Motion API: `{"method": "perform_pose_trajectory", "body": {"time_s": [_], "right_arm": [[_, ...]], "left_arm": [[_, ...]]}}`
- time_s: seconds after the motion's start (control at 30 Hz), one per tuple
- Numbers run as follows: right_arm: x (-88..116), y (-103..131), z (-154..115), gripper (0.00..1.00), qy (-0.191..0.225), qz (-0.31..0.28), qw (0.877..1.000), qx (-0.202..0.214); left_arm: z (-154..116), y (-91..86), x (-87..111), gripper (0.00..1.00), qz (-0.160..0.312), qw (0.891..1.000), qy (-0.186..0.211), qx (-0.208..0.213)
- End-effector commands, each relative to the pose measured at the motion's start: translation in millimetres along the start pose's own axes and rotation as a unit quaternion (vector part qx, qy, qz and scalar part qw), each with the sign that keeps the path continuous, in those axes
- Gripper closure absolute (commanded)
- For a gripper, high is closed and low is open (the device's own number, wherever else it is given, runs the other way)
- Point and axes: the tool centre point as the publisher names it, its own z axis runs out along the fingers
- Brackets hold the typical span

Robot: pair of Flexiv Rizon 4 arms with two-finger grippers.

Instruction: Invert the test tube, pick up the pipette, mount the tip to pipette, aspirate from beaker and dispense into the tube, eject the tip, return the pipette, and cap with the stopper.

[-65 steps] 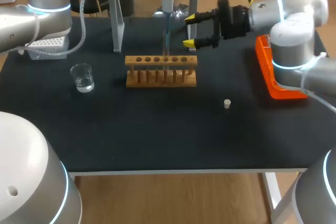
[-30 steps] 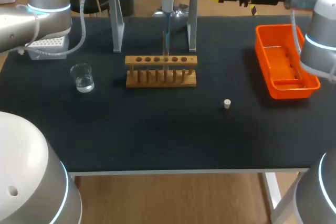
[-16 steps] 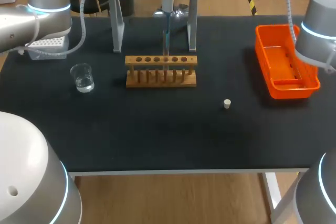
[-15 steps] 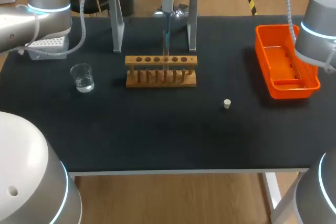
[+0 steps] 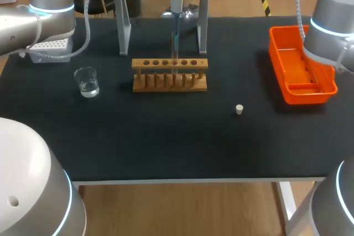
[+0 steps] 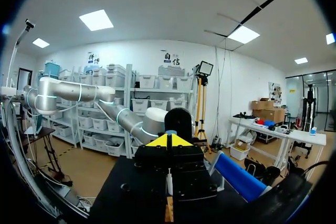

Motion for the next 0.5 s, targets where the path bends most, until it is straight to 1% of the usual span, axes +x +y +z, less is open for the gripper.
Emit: {"method": "perform_pose_trajectory", "body": {"time_s": [0.03, 0.5], "right_arm": [[0.7, 3.3, 8.7, 1.00, 0.001, 0.001, 1.000, 0.001], [1.8, 13.0, 32.3, 1.00, 0.008, 0.001, 1.000, -0.003]], "left_arm": [[-1.1, -0.6, -0.8, 1.00, 0.000, 1.000, 0.002, 0.000], [-1.1, -0.6, -0.8, 1.00, 0.000, 1.000, 0.002, 0.000]]}}
